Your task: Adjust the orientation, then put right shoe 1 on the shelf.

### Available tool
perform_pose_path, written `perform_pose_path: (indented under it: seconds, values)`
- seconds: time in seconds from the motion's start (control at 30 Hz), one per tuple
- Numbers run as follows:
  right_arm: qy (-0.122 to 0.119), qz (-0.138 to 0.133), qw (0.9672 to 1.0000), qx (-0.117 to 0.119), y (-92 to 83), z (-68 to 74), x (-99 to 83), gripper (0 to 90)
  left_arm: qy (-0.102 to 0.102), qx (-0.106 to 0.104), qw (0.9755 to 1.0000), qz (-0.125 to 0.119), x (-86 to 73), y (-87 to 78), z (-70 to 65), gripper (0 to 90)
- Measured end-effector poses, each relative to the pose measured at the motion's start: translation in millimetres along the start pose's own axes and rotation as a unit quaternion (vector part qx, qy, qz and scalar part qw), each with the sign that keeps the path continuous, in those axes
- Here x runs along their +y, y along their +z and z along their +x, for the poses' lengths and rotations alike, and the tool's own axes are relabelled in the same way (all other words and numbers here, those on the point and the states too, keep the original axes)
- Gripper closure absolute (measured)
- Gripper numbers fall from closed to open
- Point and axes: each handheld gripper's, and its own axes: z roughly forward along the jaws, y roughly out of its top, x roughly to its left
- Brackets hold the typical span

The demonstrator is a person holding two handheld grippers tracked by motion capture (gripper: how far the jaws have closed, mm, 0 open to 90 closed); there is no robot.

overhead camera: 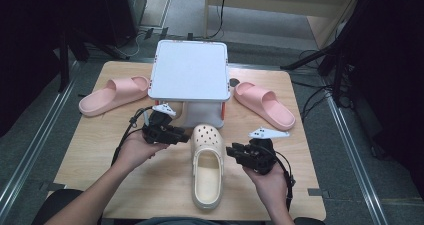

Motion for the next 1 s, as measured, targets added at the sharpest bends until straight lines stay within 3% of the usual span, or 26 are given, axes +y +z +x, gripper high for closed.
perform_pose_path:
  seconds: [0.1,0.17,0.37,0.6,0.67,0.73,0.87,1.0]
  values:
    - [-0.004,-0.007,1.0,0.004,-2.2,6.1,-4.2,63.6,0.004,-0.013,0.9999,-0.002,6.4,-11.9,-0.4,54.0]
    - [-0.011,-0.01,0.9999,0.002,-1.2,12.2,-8.4,59.9,0.012,-0.007,0.9999,0.003,10.8,-18.7,-0.5,51.9]
    - [-0.019,0.012,0.9997,-0.004,12.4,22.5,-15.8,56.4,0.014,0.0,0.9997,-0.022,24.9,-38.7,6.6,50.9]
    - [-0.018,0.032,0.9992,-0.014,24.1,21.3,-18.3,53.5,0.018,0.019,0.9991,-0.033,52.0,-61.6,17.5,56.7]
    - [-0.013,0.041,0.999,-0.013,28.6,20.1,-19.8,53.9,0.018,0.02,0.9991,-0.032,67.3,-70.0,22.4,63.5]
    - [-0.012,0.042,0.9989,-0.015,30.4,20.0,-20.6,53.7,0.021,0.022,0.999,-0.033,73.0,-72.6,24.6,65.8]
    - [-0.016,0.053,0.9981,-0.027,41.2,22.8,-23.2,53.5,0.019,0.043,0.9983,-0.034,90.4,-80.6,36.6,74.9]
    - [-0.027,0.057,0.997,-0.044,46.9,24.3,-23.6,53.2,0.012,0.044,0.9981,-0.041,89.3,-84.2,44.5,76.9]
